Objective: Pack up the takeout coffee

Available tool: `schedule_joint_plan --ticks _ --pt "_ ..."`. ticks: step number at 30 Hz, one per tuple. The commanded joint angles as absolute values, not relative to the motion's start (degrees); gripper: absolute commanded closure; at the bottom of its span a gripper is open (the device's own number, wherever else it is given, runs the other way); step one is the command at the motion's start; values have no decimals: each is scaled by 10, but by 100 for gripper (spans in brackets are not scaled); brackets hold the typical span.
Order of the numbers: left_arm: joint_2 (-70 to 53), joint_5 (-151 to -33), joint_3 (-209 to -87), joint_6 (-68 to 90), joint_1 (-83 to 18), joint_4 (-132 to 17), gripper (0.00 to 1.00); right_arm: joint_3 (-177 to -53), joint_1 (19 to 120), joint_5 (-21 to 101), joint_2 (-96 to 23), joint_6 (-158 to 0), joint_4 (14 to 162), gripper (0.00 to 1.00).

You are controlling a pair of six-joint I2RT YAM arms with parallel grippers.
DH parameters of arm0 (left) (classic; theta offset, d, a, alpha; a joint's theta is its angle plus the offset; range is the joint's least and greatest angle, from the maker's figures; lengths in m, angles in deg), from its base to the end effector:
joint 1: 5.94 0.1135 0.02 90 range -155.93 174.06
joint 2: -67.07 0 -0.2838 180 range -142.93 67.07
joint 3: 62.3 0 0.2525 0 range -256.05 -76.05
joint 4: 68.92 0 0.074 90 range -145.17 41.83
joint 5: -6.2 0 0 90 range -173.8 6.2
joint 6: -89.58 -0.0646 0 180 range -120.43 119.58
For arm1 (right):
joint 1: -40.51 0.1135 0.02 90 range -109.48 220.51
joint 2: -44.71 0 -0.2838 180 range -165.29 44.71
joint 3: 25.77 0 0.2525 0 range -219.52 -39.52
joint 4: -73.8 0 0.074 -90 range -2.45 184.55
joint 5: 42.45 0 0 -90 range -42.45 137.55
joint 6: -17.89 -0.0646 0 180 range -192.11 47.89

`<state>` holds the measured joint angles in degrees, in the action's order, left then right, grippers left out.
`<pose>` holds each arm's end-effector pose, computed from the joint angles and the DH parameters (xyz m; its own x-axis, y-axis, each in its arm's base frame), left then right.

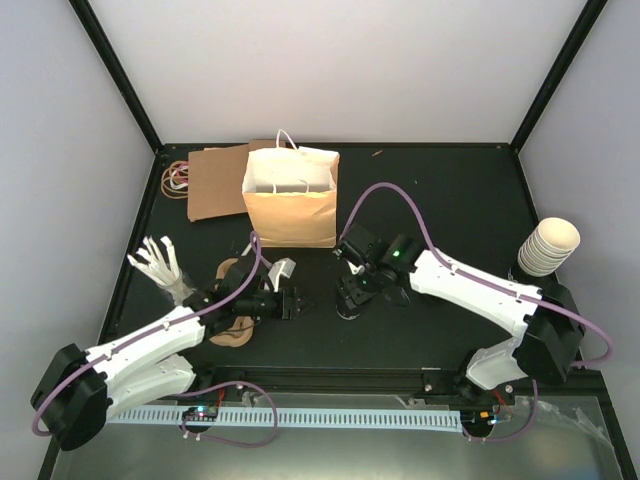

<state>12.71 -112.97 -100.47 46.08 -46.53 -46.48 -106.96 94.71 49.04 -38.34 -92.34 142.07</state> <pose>0.1306 -0.1534 0.1923 -0.9482 -0.0217 -0.3170 0.2462 0.5805 -0.7761 0.1681 0.2303 0.2567 -0.7948 -0.5110 -0.3274 -0.5657 0.8192 0.0946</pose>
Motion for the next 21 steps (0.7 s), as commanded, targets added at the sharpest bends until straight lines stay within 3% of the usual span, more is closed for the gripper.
schedule_joint_plan --ticks 1,12,21 --pt "111 -1143 -993 499 -465 -548 48 -1053 963 548 -354 -1029 1395 33" --pt "15 -1184 -994 557 -465 -723 50 -1049 981 570 -379 -1047 1400 33" --pt "-42 -1200 -1003 565 -465 -773 51 -1057 982 559 -412 -1016 1405 33"
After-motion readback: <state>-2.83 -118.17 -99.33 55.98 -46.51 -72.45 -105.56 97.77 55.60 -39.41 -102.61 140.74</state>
